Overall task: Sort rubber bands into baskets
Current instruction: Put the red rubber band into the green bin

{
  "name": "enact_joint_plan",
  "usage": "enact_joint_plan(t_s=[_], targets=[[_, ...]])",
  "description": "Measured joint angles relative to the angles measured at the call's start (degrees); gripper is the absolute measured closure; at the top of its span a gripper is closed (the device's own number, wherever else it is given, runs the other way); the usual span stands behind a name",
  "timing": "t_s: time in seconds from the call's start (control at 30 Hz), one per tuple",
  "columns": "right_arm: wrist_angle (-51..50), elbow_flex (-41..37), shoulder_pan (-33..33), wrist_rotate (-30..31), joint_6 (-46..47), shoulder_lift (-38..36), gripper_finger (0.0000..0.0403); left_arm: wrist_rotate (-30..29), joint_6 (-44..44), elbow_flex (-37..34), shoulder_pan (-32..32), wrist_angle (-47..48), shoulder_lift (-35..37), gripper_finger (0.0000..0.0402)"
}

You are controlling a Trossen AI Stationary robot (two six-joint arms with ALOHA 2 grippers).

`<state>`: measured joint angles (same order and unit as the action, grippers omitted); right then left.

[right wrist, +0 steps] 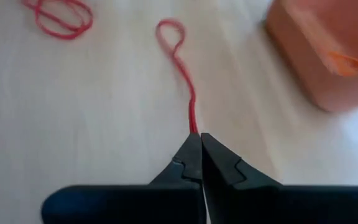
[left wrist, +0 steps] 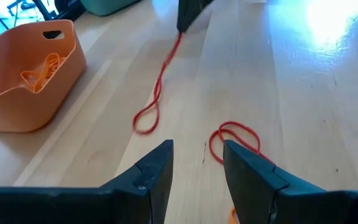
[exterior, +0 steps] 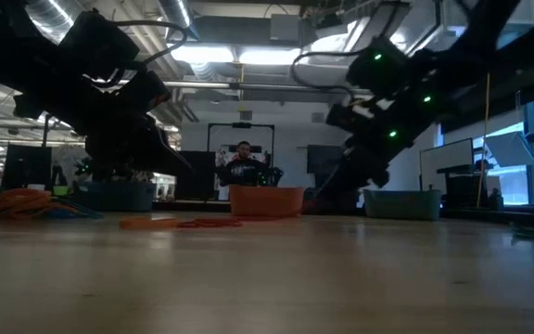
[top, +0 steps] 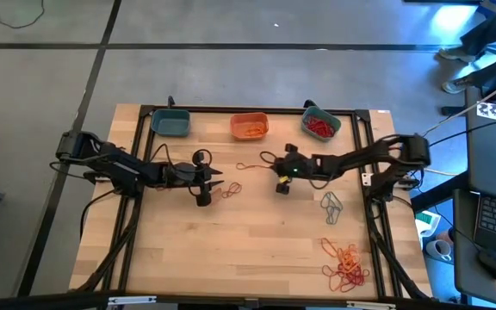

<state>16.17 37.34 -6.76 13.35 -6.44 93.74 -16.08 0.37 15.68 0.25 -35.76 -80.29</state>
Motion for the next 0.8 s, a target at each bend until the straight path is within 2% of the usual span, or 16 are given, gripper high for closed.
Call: enact_joint_plan(t_s=[0.17,0.4,0.63,0.8], targets=[[-2.6,-4.2,0.0,4.4,0.3,-8.4,0.0401,0.0,0.0,0.0,0.0,-0.2,0.0,0.0263],[-15.3,-5.3,-1.8,16.2,0.3,-22.4,0.0401,0.0,0.0,0.0,0.0,-0.5,0.0,0.0263],[-24.1,-5.3,-10.6,22.7,-0.3,-35.3,0.04,0.0,0.0,0.0,0.0,-0.5,0.0,0.0263],[-22.6,-5.2,-18.9,21.8,-3.0,-39.4,0.04,0.0,0.3,0.0,0.2,-0.9,0.0,0.0263]])
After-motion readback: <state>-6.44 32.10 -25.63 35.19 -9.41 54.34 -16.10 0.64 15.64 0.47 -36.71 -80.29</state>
